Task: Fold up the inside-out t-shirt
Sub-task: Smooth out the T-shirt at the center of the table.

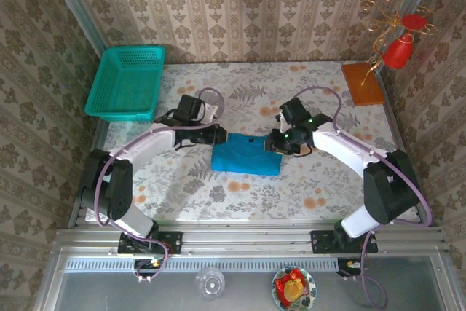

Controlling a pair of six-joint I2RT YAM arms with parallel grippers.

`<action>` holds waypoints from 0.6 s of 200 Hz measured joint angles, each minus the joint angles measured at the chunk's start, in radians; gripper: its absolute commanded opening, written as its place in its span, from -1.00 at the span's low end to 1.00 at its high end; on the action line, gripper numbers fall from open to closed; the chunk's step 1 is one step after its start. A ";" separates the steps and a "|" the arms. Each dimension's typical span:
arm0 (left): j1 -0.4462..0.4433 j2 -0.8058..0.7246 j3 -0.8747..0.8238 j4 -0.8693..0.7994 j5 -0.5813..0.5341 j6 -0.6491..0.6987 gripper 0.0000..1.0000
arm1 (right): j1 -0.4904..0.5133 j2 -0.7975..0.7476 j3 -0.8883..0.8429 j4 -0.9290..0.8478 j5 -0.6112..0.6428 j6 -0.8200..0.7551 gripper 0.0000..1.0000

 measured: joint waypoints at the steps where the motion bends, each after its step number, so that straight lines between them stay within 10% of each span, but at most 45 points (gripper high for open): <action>1: -0.002 0.000 -0.001 0.000 0.000 -0.001 -0.77 | 0.003 0.003 0.000 0.003 -0.007 0.002 -0.39; 120: -0.042 0.193 -0.057 0.061 -0.019 -0.092 -0.99 | 0.023 0.233 -0.042 0.174 -0.138 0.080 -0.48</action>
